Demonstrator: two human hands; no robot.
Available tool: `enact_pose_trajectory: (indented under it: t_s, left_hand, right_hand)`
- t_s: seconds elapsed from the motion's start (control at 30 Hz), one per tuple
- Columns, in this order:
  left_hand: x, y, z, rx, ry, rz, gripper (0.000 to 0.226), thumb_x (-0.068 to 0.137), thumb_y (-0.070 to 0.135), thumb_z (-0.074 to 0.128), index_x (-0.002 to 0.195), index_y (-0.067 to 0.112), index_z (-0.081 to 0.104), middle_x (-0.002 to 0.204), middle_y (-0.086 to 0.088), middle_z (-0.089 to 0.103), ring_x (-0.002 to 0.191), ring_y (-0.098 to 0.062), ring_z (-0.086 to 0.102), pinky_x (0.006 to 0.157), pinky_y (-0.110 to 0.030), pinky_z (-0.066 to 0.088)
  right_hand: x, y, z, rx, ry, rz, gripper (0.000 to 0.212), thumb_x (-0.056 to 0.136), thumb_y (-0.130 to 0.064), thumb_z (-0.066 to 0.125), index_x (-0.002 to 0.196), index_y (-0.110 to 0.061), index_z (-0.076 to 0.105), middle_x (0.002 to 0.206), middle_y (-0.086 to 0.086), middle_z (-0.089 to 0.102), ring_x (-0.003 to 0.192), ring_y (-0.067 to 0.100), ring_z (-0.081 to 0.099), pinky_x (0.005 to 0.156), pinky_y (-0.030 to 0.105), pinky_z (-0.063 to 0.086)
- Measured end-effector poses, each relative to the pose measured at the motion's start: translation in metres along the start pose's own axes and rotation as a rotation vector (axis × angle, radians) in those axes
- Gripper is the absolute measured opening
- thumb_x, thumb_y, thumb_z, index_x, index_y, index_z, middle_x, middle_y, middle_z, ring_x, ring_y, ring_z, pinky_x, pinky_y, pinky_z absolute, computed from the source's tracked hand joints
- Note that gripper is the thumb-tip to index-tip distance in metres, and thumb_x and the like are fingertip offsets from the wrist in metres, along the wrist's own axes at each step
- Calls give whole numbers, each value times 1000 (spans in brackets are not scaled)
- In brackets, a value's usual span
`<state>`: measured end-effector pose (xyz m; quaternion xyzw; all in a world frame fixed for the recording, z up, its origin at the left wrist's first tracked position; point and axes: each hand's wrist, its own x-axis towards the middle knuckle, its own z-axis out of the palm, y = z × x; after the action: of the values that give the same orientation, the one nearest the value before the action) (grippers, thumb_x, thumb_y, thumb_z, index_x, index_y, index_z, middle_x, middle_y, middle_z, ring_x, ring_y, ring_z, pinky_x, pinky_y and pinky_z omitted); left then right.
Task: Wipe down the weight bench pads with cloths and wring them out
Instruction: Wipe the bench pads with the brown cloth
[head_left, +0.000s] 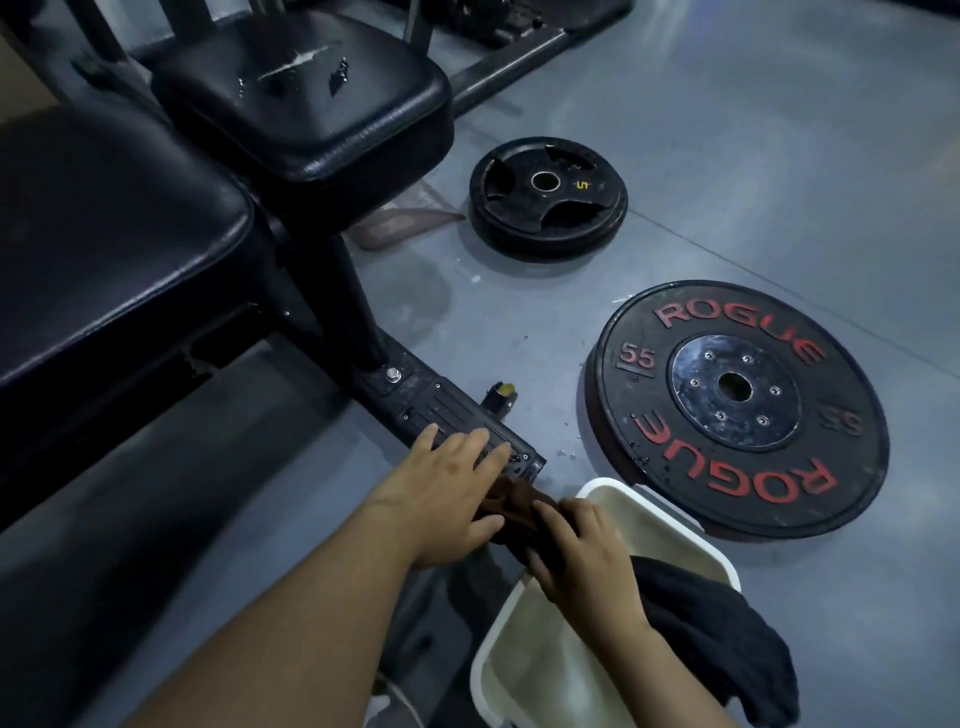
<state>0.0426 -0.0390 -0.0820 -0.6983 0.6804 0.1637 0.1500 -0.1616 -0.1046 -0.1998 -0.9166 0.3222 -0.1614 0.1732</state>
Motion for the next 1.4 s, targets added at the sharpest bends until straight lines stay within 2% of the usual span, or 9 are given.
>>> enact_pose_trajectory:
  t_s: [0.37, 0.5, 0.6, 0.77, 0.9, 1.1, 1.2, 1.27, 1.4]
  left_hand:
    - [-28, 4, -52, -158, 205, 32, 104, 76, 77, 52, 156, 28, 7, 162, -5, 9, 148, -19, 11, 121, -52, 1]
    - [-41, 14, -86, -145, 321, 14, 82, 84, 61, 55, 151, 25, 23, 161, -6, 14, 147, -21, 17, 122, -50, 1]
    - [-59, 9, -111, -114, 447, -21, 58, 87, 40, 57, 138, 20, 40, 156, -7, 26, 144, -23, 26, 122, -50, 7]
    - [-96, -23, -151, 89, 663, -7, 41, 71, 37, 65, 105, 18, 53, 114, -6, 61, 111, -25, 59, 107, -56, 40]
    - [-131, -59, -189, 165, 719, -70, 34, 74, 38, 51, 101, 17, 51, 87, 0, 62, 82, -23, 65, 98, -51, 48]
    - [-161, -109, -236, 159, 662, -349, 44, 90, 37, 54, 125, 16, 37, 112, -4, 55, 97, -28, 63, 78, -42, 50]
    - [-161, -134, -240, 198, 657, -513, 47, 92, 39, 53, 130, 18, 32, 119, -6, 50, 110, -28, 55, 96, -47, 43]
    - [-151, -149, -238, 182, 659, -616, 49, 93, 39, 55, 133, 22, 32, 127, -8, 43, 121, -28, 44, 110, -58, 29]
    - [-125, -169, -237, -17, 624, -740, 54, 95, 42, 54, 141, 25, 32, 151, -16, 23, 142, -32, 19, 113, -68, 12]
  right_hand:
    - [51, -35, -112, 180, 161, -216, 50, 79, -36, 66, 124, -17, 58, 106, 4, 59, 93, 22, 55, 82, 30, 46]
    - [74, -62, -173, 241, 131, -295, 54, 77, -38, 68, 125, -18, 55, 107, 1, 59, 99, 16, 54, 92, 20, 41]
    - [89, -81, -208, 238, 130, -350, 54, 73, -41, 69, 120, -22, 52, 101, -6, 57, 94, 11, 52, 86, 15, 38]
    - [121, -120, -244, 142, 139, -507, 50, 74, -43, 67, 116, -18, 57, 94, -3, 60, 88, 14, 51, 79, 14, 36]
    - [154, -163, -266, 115, 164, -616, 43, 78, -39, 66, 115, -19, 62, 93, -1, 58, 87, 18, 51, 81, 11, 35]
    - [224, -224, -283, 42, 228, -695, 46, 80, -42, 63, 119, -17, 63, 93, -1, 57, 86, 22, 52, 77, 26, 40]
    - [261, -245, -278, 7, 221, -722, 49, 80, -47, 59, 119, -17, 63, 93, 0, 57, 86, 24, 52, 73, 33, 45]
    - [286, -253, -266, -33, 216, -729, 49, 82, -48, 56, 121, -19, 63, 93, 1, 57, 87, 25, 52, 72, 36, 48]
    - [327, -253, -227, -70, 241, -624, 51, 86, -49, 55, 129, -22, 63, 91, 0, 53, 84, 23, 52, 68, 36, 50]
